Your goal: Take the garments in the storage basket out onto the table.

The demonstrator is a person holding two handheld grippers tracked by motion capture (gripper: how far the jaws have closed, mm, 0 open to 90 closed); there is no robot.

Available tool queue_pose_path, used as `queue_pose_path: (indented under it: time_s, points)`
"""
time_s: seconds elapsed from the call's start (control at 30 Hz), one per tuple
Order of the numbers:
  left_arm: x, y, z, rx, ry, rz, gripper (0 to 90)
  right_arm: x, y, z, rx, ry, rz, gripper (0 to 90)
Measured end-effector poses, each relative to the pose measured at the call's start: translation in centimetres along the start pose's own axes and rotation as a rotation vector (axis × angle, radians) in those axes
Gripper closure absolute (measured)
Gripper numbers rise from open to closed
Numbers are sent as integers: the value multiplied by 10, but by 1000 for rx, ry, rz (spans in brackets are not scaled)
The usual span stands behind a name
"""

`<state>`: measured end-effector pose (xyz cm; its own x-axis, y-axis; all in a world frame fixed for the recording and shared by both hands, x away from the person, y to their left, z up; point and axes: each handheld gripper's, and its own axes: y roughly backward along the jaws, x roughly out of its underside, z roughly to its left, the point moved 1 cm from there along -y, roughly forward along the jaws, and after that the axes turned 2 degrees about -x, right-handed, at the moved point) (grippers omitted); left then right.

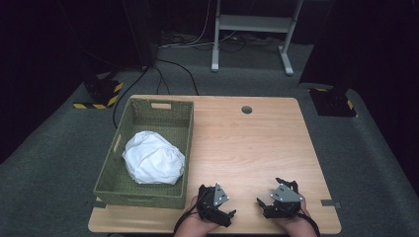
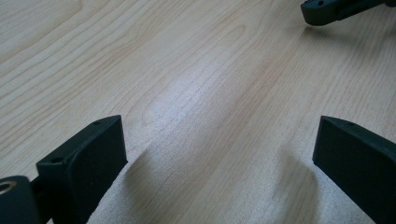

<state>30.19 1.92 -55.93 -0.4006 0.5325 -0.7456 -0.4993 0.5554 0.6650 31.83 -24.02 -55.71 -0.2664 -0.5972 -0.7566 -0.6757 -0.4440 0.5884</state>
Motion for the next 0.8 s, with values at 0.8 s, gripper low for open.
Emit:
queue_pose_path:
  time_s: [0.8]
  points:
    - [0,9,4,52,21,-84,25,0,0,0,-7,1,-12,9]
